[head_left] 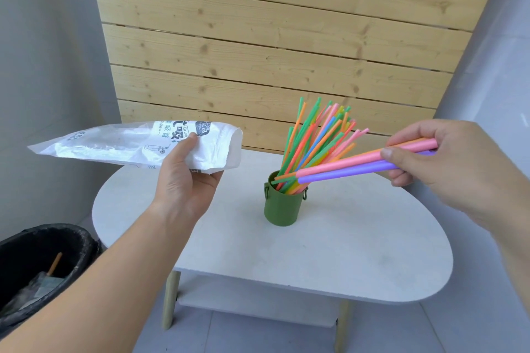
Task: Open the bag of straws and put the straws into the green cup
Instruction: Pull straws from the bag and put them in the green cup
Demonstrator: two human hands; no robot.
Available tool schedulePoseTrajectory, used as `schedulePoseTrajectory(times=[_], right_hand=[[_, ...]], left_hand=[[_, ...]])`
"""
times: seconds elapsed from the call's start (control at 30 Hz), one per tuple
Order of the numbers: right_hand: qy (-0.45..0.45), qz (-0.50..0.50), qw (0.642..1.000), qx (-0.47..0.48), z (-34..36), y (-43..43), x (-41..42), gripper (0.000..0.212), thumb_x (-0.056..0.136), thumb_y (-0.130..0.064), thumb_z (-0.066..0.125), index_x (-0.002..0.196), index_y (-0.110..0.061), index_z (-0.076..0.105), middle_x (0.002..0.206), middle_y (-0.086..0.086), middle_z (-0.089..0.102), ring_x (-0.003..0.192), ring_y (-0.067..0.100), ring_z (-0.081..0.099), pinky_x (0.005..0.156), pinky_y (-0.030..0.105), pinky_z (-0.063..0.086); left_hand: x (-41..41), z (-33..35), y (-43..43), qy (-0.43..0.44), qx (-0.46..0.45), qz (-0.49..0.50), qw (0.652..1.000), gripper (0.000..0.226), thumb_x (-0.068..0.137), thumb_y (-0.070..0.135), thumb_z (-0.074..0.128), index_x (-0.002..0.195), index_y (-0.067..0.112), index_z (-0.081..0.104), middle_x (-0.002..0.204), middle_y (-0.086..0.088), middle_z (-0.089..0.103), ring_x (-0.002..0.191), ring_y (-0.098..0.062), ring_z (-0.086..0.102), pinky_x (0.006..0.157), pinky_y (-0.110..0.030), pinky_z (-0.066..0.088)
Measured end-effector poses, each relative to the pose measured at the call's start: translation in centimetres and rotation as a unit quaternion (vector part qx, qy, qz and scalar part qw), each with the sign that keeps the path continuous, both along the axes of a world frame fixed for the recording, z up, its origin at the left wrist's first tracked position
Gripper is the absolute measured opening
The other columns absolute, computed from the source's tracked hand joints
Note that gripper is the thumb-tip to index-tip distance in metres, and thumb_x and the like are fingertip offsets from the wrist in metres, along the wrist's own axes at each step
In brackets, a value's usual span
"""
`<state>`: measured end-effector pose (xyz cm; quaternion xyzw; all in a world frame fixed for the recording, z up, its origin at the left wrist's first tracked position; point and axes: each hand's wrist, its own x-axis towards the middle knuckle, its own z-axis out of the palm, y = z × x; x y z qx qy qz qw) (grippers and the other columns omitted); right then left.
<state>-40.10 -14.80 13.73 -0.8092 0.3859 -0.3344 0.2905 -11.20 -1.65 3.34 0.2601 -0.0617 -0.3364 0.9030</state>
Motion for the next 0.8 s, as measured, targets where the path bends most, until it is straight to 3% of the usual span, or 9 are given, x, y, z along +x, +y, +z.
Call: schedulePoseTrajectory(times=[0.03, 0.1, 0.17, 0.23, 0.33, 0.4, 0.6, 0.8], right_hand=[[0.014, -0.002, 1.0, -0.014, -0.2, 0.2, 0.3, 0.006, 0.089, -0.02, 0.076, 0.087, -0.023, 0.072, 0.061, -0.002, 0.076, 0.055, 0.012, 0.074, 0.068, 0.042, 0.061], [0.037, -0.004, 0.998, -0.043, -0.5, 0.6, 1.1, 0.008, 0.089, -0.022, 0.075, 0.086, -0.027, 0.069, 0.059, -0.008, 0.074, 0.053, 0.006, 0.072, 0.057, 0.031, 0.053], [0.052, -0.009, 0.996, -0.075, -0.8, 0.9, 1.8, 0.011, 0.089, -0.023, 0.074, 0.083, -0.029, 0.067, 0.058, -0.005, 0.073, 0.049, 0.001, 0.069, 0.051, 0.024, 0.043], [0.068, -0.009, 0.993, -0.1, -0.9, 1.3, 2.7, 0.012, 0.089, -0.022, 0.073, 0.081, -0.029, 0.067, 0.063, -0.005, 0.072, 0.049, 0.001, 0.069, 0.05, 0.025, 0.044], [0.11, -0.006, 0.983, -0.145, -1.1, 1.5, 4.3, 0.007, 0.088, -0.025, 0.073, 0.084, -0.028, 0.068, 0.073, -0.003, 0.071, 0.067, 0.017, 0.073, 0.068, 0.035, 0.056], [0.132, 0.002, 0.978, -0.161, -1.2, 1.5, 5.4, 0.006, 0.087, -0.026, 0.074, 0.086, -0.026, 0.067, 0.078, -0.001, 0.07, 0.074, 0.024, 0.071, 0.074, 0.039, 0.056], [0.186, 0.023, 0.969, -0.161, -2.4, 0.4, 8.7, 0.011, 0.087, -0.027, 0.074, 0.084, -0.019, 0.066, 0.077, -0.002, 0.066, 0.072, 0.024, 0.068, 0.064, 0.033, 0.049], [0.195, 0.016, 0.972, -0.129, -3.0, -1.3, 9.7, 0.018, 0.086, -0.025, 0.076, 0.077, -0.023, 0.061, 0.068, 0.0, 0.067, 0.066, 0.021, 0.069, 0.055, 0.028, 0.047]], left_hand=[[-0.1, 0.0, 0.0, 0.002, -0.005, -0.003, 1.0, 0.011, 0.093, 0.007, 0.067, 0.104, 0.01, 0.067, 0.091, -0.005, 0.081, 0.09, -0.024, 0.079, 0.083, -0.041, 0.063], [-0.1, 0.1, 0.0, 0.004, -0.015, -0.013, 1.0, 0.01, 0.093, 0.007, 0.067, 0.103, 0.01, 0.068, 0.092, -0.006, 0.081, 0.09, -0.025, 0.079, 0.081, -0.04, 0.063], [-0.2, 0.1, 0.1, 0.006, -0.026, -0.027, 0.999, 0.01, 0.092, 0.007, 0.068, 0.102, 0.01, 0.069, 0.096, -0.007, 0.08, 0.093, -0.026, 0.078, 0.079, -0.04, 0.063], [-0.3, 0.2, 0.2, 0.007, -0.036, -0.039, 0.999, 0.011, 0.092, 0.008, 0.068, 0.103, 0.009, 0.07, 0.101, -0.008, 0.08, 0.096, -0.027, 0.078, 0.079, -0.04, 0.063], [-0.3, 0.1, 0.2, 0.011, -0.048, -0.051, 0.997, 0.012, 0.093, 0.009, 0.067, 0.104, 0.008, 0.071, 0.105, -0.009, 0.079, 0.099, -0.028, 0.077, 0.08, -0.039, 0.062], [-0.3, 0.1, 0.2, 0.015, -0.054, -0.057, 0.997, 0.015, 0.094, 0.01, 0.066, 0.108, 0.008, 0.071, 0.107, -0.009, 0.079, 0.101, -0.028, 0.077, 0.081, -0.04, 0.062], [-0.1, 0.2, 0.6, 0.028, -0.071, -0.066, 0.995, 0.014, 0.095, 0.011, 0.065, 0.106, 0.006, 0.071, 0.105, -0.011, 0.079, 0.095, -0.028, 0.078, 0.075, -0.038, 0.062], [-0.1, 0.1, 0.9, 0.021, -0.074, -0.074, 0.994, 0.012, 0.094, 0.011, 0.065, 0.103, 0.006, 0.073, 0.108, -0.012, 0.079, 0.098, -0.029, 0.077, 0.079, -0.04, 0.062]])
